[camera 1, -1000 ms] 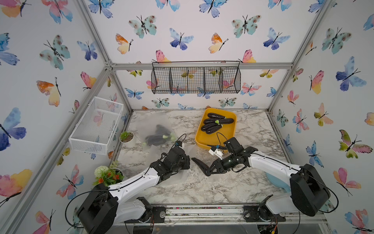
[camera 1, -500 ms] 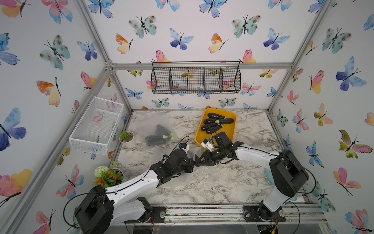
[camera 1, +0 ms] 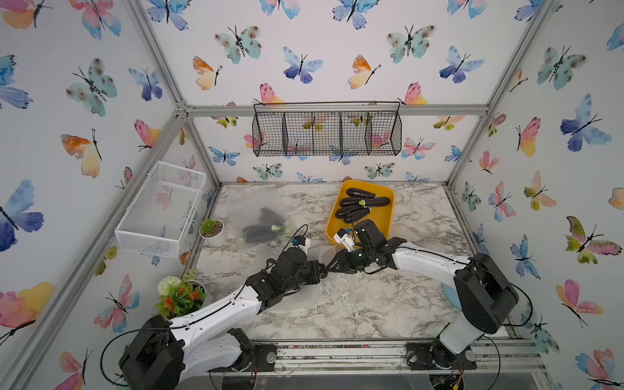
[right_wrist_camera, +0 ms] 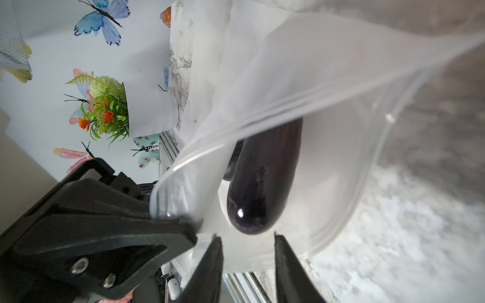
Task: Place the eggplant in a zip-top bag and seal the zipper
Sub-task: Place the eggplant in the zipper food storage bag.
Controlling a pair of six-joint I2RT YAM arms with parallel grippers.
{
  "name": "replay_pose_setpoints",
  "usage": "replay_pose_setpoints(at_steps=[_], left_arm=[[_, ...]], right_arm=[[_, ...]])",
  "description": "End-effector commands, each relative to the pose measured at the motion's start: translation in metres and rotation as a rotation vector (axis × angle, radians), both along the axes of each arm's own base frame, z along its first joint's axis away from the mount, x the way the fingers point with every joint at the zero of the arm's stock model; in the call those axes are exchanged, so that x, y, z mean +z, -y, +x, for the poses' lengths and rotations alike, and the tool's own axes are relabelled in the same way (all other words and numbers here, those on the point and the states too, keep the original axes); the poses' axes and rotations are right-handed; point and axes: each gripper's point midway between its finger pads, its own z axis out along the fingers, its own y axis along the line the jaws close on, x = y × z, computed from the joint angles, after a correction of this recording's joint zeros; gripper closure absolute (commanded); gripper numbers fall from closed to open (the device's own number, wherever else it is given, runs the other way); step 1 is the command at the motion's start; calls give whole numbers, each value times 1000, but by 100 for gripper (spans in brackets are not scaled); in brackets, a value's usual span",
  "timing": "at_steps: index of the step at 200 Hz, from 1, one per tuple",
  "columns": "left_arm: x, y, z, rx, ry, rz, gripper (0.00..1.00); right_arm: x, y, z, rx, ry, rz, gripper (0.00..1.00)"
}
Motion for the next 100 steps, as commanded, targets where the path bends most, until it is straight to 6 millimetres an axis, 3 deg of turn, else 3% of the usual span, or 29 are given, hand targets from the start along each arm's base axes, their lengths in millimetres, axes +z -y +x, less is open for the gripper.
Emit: replay_pose_setpoints(at_steps=[1, 34, 59, 80, 100], left_arm=[[11, 5, 0, -22, 15, -32, 100], [11, 3, -1, -15, 8, -32, 100], [7, -5, 4, 26, 10, -17, 100], [-3, -23, 11, 88, -3, 12, 100], [-8, -37, 20, 131, 5, 32, 100]], right_arm=[[-16, -10, 2, -16, 2, 8, 69], [-13, -37, 3, 21, 25, 30, 69], [-4, -43, 2, 36, 35, 60, 57], [7, -27, 10, 23, 99, -7, 46], [14, -1, 19, 11, 119, -44, 43]])
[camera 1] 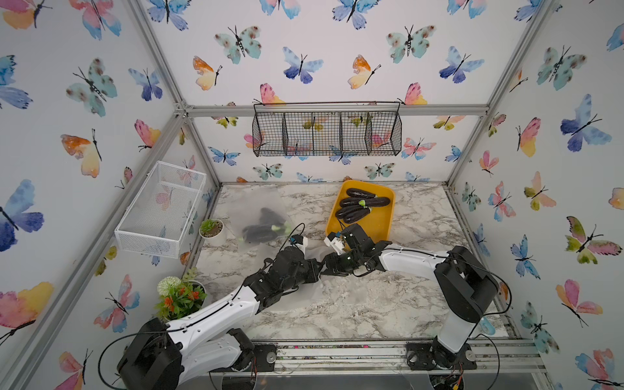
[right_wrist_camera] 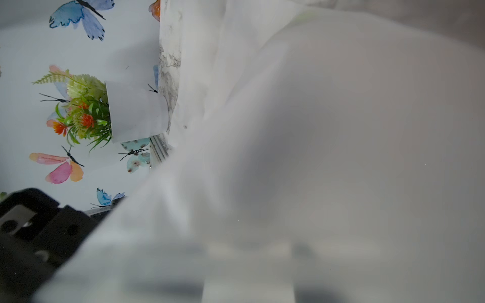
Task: Place the eggplant in a zip-top bag and seal the zipper
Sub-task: Place the eggplant in the zipper food storage bag, then pick up the eggplant from the basket.
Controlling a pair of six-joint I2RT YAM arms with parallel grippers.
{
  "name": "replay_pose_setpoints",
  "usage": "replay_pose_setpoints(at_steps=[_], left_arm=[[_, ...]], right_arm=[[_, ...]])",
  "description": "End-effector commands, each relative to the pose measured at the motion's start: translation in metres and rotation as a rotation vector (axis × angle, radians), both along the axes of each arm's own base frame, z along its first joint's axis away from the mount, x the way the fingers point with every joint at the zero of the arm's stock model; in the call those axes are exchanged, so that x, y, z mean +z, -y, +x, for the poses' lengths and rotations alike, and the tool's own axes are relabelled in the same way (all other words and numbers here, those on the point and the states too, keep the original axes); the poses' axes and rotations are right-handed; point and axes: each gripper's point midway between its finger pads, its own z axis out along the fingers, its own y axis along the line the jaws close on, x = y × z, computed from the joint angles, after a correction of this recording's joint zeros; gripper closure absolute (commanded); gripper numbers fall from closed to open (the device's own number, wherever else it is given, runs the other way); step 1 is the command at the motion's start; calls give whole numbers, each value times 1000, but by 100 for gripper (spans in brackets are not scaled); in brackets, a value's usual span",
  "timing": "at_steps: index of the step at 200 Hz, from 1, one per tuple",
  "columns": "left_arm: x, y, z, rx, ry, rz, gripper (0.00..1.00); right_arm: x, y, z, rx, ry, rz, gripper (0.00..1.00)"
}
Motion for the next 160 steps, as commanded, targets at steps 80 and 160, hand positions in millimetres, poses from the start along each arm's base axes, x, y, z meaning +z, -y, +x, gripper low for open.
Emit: replay_pose_setpoints(at_steps=[80, 160], left_arm=[[-21, -8, 9, 1, -12, 91, 100], [-11, -7, 7, -8, 14, 98, 100]], right_arm=[[25, 129, 186, -542, 235, -109, 37], [-47, 129, 267, -786, 80, -98, 34]])
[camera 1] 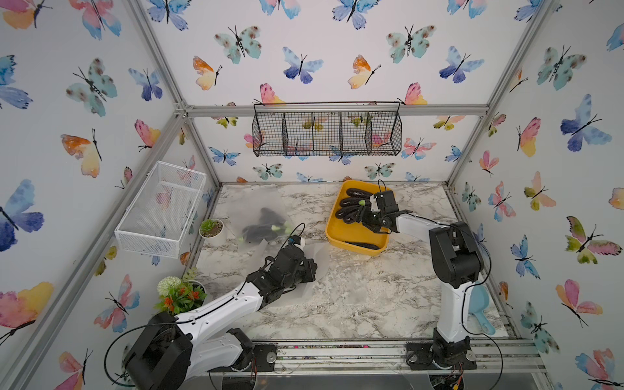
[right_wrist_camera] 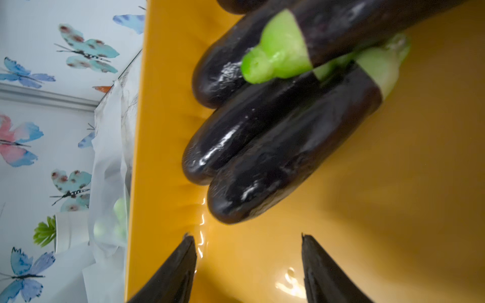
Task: Place the eggplant in a zip-top bag and seal the zipper
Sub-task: Pick up the eggplant from the basket.
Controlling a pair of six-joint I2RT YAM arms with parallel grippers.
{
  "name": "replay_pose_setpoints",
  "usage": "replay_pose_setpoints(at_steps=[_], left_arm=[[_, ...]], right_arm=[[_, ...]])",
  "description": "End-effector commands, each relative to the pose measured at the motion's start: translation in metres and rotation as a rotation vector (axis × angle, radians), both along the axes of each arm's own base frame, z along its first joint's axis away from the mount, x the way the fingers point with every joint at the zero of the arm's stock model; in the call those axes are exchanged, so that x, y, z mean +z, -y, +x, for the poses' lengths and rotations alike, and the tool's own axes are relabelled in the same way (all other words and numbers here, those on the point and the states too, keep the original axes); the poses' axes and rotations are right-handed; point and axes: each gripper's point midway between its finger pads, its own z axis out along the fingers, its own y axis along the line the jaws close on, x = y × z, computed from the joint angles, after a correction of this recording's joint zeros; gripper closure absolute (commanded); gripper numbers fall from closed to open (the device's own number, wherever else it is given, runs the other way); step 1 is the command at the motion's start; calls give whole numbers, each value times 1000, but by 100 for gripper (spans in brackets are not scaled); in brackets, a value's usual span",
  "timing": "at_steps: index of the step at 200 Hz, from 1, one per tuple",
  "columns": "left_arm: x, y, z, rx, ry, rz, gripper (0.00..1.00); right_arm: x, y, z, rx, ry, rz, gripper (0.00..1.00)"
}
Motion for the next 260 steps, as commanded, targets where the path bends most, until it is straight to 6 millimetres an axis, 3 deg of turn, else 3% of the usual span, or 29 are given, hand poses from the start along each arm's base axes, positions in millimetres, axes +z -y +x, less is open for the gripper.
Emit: replay_pose_setpoints(at_steps=[1, 71, 104, 136, 167, 209, 231, 260], left_arm=[[14, 2, 2, -11, 33, -8, 100], [10, 0, 0, -9, 25, 1, 100], [10, 2, 1, -14, 23, 5, 100], [14, -2, 1, -4, 32, 4, 100], [13, -8, 3, 18, 44, 28, 100], [14, -5, 9, 16, 52, 30, 100], [12, -2, 9, 7, 48, 26, 100], [15, 1, 13, -2, 62, 30, 100]], right_arm=[[-6, -3, 17, -87, -14, 68, 34], [-28, -14, 21, -138, -84, 184, 36], [-31, -10, 19, -162, -90, 185, 51], [-20, -13, 19, -159, -92, 217, 58], [20, -11, 8, -124, -26, 236, 59], [55, -11, -27, 35, 39, 202, 62], [93, -15, -50, 200, 159, 181, 63], [116, -31, -121, 515, 126, 212, 65]])
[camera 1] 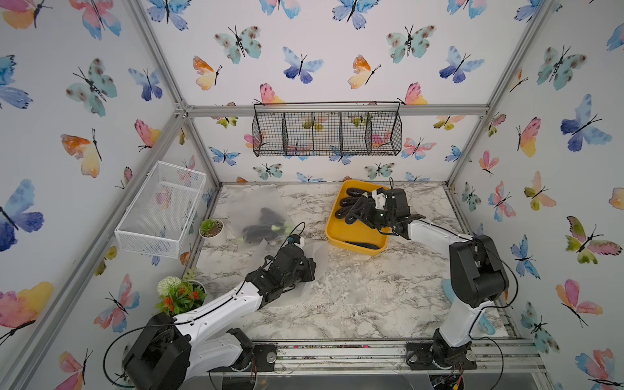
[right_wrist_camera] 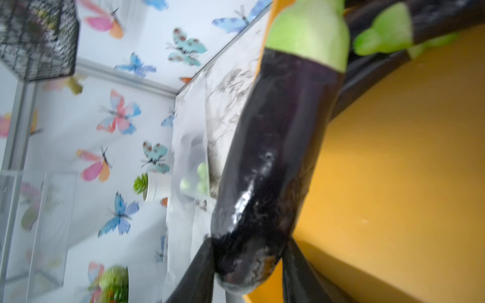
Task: Place the eggplant in a zip-top bag and seal the zipper
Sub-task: Pick up the eggplant from the basket, then place the eggplant in the zipper food storage bag.
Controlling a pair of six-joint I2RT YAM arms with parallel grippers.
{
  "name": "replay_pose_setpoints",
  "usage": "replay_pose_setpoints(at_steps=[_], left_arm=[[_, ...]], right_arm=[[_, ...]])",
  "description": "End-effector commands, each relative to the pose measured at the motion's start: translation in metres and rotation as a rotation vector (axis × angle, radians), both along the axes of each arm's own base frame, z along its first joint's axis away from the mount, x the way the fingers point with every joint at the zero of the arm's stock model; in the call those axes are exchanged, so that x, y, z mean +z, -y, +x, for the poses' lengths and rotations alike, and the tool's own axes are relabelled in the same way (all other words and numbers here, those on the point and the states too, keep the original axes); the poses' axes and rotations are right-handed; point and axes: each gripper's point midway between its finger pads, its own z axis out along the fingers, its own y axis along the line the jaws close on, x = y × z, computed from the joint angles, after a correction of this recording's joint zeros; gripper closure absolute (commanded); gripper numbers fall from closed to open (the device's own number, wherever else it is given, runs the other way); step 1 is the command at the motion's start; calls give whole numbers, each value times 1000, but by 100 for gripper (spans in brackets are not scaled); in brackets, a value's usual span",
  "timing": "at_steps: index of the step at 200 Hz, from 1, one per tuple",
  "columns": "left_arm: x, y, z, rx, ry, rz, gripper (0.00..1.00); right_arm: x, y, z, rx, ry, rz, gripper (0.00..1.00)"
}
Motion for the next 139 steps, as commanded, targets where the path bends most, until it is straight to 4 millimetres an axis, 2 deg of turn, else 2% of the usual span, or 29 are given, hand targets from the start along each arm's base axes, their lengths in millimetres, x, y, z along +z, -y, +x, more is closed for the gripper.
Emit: replay_pose_setpoints(at_steps=[1, 23, 39, 52, 66, 85, 111, 139], left_arm=[[13, 4, 11, -2, 46, 1, 100], [12, 6, 14, -20, 56, 22, 100], [10, 7, 14, -35, 55, 34, 100], [10, 9, 12, -54, 62, 22, 100], [7, 8, 10, -57, 67, 20, 100], [6, 8, 8, -75, 78, 23, 100], [7, 5, 7, -66, 91, 20, 100], [14, 17, -4, -155, 129, -4, 100]], right_arm=[[10, -13, -69, 314, 6, -6, 65], [13, -26, -140, 500, -21, 43, 65], [2, -32, -190, 610, -84, 2, 64], [-8, -38, -219, 677, -131, -10, 64], [-17, -45, -241, 719, -180, 11, 64], [-28, -53, -256, 768, -215, 8, 64], [-42, -54, -259, 777, -287, 3, 64], [-53, -62, -254, 776, -348, 29, 64]])
